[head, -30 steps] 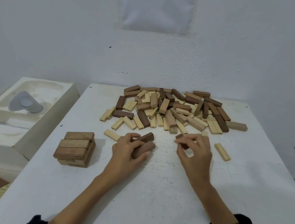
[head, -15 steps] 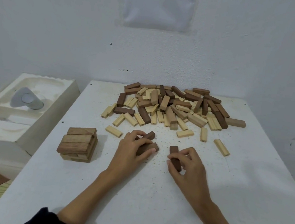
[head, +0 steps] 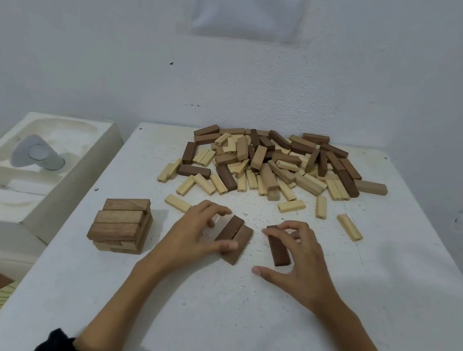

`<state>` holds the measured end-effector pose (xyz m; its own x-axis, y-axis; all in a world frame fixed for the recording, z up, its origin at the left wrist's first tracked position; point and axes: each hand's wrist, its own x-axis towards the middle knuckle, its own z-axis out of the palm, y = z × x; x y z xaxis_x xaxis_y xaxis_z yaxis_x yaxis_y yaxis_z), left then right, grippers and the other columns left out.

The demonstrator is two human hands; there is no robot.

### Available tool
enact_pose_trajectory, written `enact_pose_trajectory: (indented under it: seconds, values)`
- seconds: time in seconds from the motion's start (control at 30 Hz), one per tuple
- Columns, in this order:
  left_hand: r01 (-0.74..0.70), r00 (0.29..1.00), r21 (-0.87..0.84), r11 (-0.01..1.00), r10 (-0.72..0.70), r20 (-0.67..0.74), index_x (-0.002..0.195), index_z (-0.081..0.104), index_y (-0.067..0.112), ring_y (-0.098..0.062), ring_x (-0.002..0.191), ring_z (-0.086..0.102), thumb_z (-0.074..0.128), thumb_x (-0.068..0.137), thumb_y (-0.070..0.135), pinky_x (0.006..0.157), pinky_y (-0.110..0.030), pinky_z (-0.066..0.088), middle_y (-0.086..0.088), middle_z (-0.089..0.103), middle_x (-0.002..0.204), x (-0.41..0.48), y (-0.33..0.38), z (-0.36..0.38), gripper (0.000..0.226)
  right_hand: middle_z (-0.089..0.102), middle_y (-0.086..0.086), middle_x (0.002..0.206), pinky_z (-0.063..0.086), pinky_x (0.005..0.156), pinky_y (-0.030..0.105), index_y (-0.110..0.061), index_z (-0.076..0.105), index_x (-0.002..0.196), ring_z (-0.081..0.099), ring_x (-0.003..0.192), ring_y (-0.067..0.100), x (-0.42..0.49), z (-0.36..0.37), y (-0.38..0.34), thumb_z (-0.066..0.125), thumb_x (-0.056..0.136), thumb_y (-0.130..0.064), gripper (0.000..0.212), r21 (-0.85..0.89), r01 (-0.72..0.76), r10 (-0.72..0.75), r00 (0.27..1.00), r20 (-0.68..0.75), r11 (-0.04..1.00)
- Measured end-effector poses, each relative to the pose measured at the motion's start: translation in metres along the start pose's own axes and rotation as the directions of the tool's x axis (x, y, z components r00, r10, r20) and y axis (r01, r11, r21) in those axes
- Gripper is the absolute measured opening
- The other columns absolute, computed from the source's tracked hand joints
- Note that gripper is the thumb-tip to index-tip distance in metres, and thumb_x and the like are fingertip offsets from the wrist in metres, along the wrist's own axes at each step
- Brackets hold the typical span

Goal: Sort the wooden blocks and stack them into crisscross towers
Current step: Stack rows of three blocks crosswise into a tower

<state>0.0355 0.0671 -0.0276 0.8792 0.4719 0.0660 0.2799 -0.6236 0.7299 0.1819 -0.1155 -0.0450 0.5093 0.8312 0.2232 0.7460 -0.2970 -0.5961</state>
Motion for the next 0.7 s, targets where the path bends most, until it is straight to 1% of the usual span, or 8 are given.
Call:
enact_pose_trajectory:
  seconds: [0.1,0.17,0.23,0.3,0.43,0.53,0.6,0.7]
  values:
    - [-0.059,0.982,-0.055,0.997,0.068,0.176,0.127,0.041,0.044,0.003,0.097,0.05,0.086,0.056,0.046,0.071,-0.012,0.042,0.023,0.044,0.122,0.0,0.0,-0.008,0.084,0.018,-0.02,0.133,0.028,0.097,0.026,-0.044,0.038,0.133,0.022,0.112,0.002,0.002,-0.007,0.006,0.059,0.052,-0.081,0.092,0.014,-0.017,0.014,0.99,0.144,1.0]
    - [-0.073,0.978,-0.064,0.995,0.084,0.191,0.126,0.046,0.041,0.001,0.095,0.05,0.088,0.058,0.034,0.071,-0.013,0.044,0.017,0.048,0.119,0.0,0.0,-0.008,0.081,0.01,-0.023,0.137,0.023,0.099,0.023,-0.051,0.023,0.132,0.015,0.113,-0.004,0.003,-0.011,0.009,0.063,0.055,-0.079,0.091,0.022,-0.026,0.02,0.974,0.226,0.999]
    - [-0.079,0.984,-0.069,0.994,0.089,0.156,0.122,0.051,0.039,-0.001,0.092,0.05,0.087,0.061,0.029,0.068,-0.013,0.044,0.012,0.051,0.113,0.002,-0.002,-0.006,0.073,0.014,-0.025,0.136,0.02,0.099,0.02,-0.055,0.016,0.129,0.015,0.112,-0.005,0.004,-0.012,0.011,0.053,0.056,-0.082,0.087,-0.008,0.008,-0.006,0.966,0.259,1.0]
    - [-0.086,0.99,-0.065,0.994,0.093,0.104,0.118,0.055,0.038,-0.002,0.085,0.051,0.087,0.062,0.03,0.066,-0.013,0.043,0.011,0.052,0.106,0.002,-0.002,-0.002,0.065,0.022,-0.028,0.131,0.021,0.095,0.015,-0.053,0.02,0.13,0.021,0.11,-0.003,0.004,-0.011,0.013,0.043,0.059,-0.08,0.079,-0.003,0.04,-0.038,0.97,0.24,0.999]
    - [-0.095,0.993,-0.017,0.995,0.096,0.073,0.111,0.06,0.029,-0.004,0.079,0.05,0.086,0.057,0.043,0.066,-0.016,0.04,0.016,0.052,0.098,0.0,0.004,0.004,0.061,0.033,-0.023,0.127,0.023,0.091,0.009,-0.048,0.03,0.131,0.027,0.107,0.0,0.002,-0.008,0.013,0.043,0.067,-0.073,0.07,0.028,0.06,-0.064,0.983,0.174,0.998]
    - [-0.125,0.986,0.002,0.992,0.124,0.11,0.12,0.05,0.041,0.002,0.095,0.046,0.087,0.056,0.044,0.075,-0.01,0.037,0.022,0.046,0.112,0.001,0.003,0.003,0.073,0.034,-0.025,0.128,0.022,0.093,0.017,-0.045,0.027,0.132,0.026,0.113,-0.003,0.003,-0.007,0.012,0.044,0.067,-0.072,0.072,0.025,0.054,-0.057,0.984,0.169,0.998]
    - [-0.16,0.979,0.012,0.987,0.157,0.127,0.129,0.038,0.049,0.006,0.115,0.035,0.083,0.057,0.052,0.091,-0.011,0.031,0.027,0.038,0.129,0.002,-0.001,0.004,0.086,0.032,-0.029,0.13,0.021,0.096,0.023,-0.046,0.025,0.133,0.025,0.117,-0.004,0.003,-0.007,0.012,0.044,0.065,-0.074,0.076,0.025,0.038,-0.041,0.983,0.179,0.999]
    - [-0.149,0.98,0.052,0.987,0.141,0.141,0.137,0.03,0.048,0.001,0.13,0.026,0.072,0.061,0.062,0.109,-0.032,0.025,0.023,0.036,0.14,0.001,-0.003,0.011,0.088,0.028,-0.037,0.126,0.022,0.096,0.025,-0.048,0.027,0.131,0.026,0.117,-0.004,0.007,-0.007,0.011,0.046,0.06,-0.077,0.079,0.028,0.036,-0.041,0.98,0.193,0.999]
